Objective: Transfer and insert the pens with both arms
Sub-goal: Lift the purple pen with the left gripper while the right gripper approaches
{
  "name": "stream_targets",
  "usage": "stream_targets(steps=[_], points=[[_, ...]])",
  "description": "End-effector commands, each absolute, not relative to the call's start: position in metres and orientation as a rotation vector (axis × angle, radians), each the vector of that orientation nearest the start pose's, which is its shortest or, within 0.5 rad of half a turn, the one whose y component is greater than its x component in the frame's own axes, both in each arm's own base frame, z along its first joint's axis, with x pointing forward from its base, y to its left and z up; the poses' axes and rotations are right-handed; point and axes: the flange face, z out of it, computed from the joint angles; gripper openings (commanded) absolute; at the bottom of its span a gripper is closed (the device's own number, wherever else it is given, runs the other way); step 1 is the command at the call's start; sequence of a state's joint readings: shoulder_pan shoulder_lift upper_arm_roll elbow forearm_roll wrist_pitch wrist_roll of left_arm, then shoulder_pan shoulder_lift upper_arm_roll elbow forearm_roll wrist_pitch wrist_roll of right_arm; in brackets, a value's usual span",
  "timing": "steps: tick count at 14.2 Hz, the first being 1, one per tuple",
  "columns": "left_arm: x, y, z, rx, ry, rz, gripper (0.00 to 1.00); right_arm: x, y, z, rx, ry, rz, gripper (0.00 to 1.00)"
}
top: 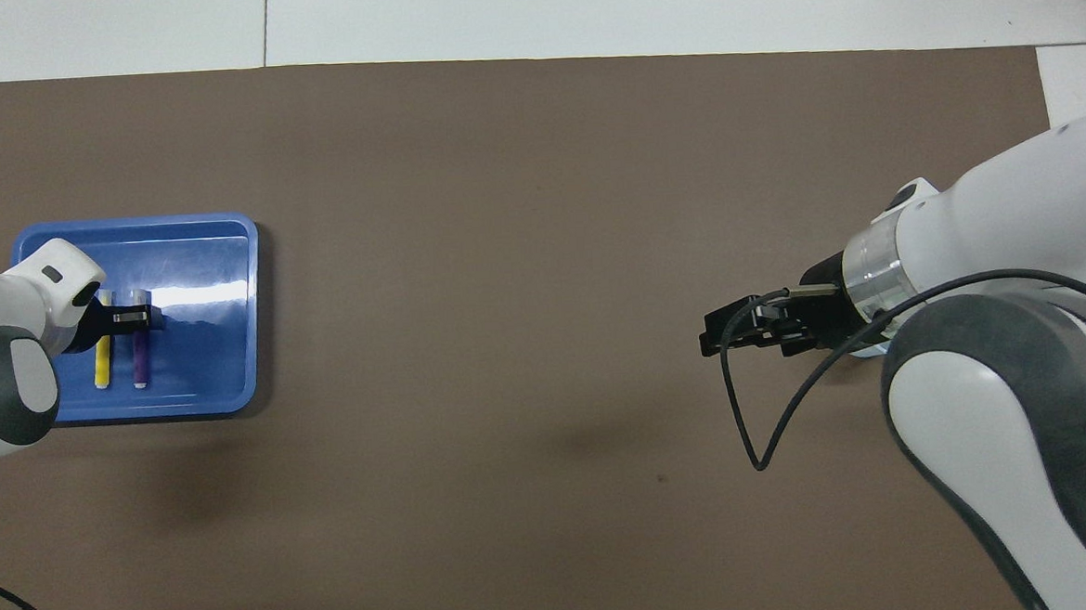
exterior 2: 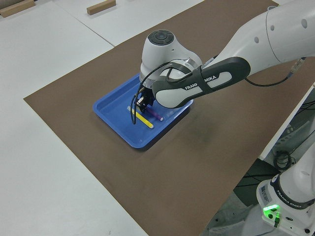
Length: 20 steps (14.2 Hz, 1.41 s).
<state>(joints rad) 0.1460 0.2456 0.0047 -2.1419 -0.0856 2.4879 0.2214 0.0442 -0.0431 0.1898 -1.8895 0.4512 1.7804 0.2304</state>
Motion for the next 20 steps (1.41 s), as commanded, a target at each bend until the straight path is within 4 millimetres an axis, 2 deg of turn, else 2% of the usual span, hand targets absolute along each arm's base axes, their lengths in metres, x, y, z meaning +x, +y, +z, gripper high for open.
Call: stream_targets(steps=[1,2,4,6,8,11,14,16,18,20], points=[[0.575,0.091,0.290,-3.154,0.047,-0.186,0.17,0.512,0.197,0.522,-2.673,0.354,0.210,1.00],[0.575,0.091,0.290,-3.154,0.044,-0.186,0.00,0.510,0.210,0.524,-2.659,0.421,0.204,1.00],[0.575,0.088,0.290,-3.156,0.047,-0.181,0.00,0.507,0.225,0.525,-2.614,0.534,0.218,1.00],[0.575,0.090,0.291,-3.159,0.040,-0.167,0.00,0.508,0.228,0.527,-2.572,0.640,0.228,1.00],[0.577,0.089,0.297,-3.167,0.033,-0.132,0.00,0.508,0.229,0.527,-2.546,0.672,0.249,1.00],[0.589,0.088,0.330,-3.191,-0.004,-0.024,0.00,0.508,0.230,0.527,-2.528,0.721,0.264,1.00],[0.593,0.076,0.352,-3.197,-0.112,0.031,0.00,0.508,0.232,0.529,-2.484,0.793,0.296,1.00],[0.589,0.070,0.368,-3.201,-0.232,0.061,0.00,0.508,0.232,0.529,-2.474,0.827,0.306,1.00],[0.582,0.052,0.388,-3.198,-0.350,0.102,0.00,0.506,0.235,0.529,-2.475,0.825,0.310,1.00],[0.575,0.037,0.412,-3.226,-0.569,0.122,0.00,0.505,0.238,0.529,-2.477,0.824,0.314,1.00]])
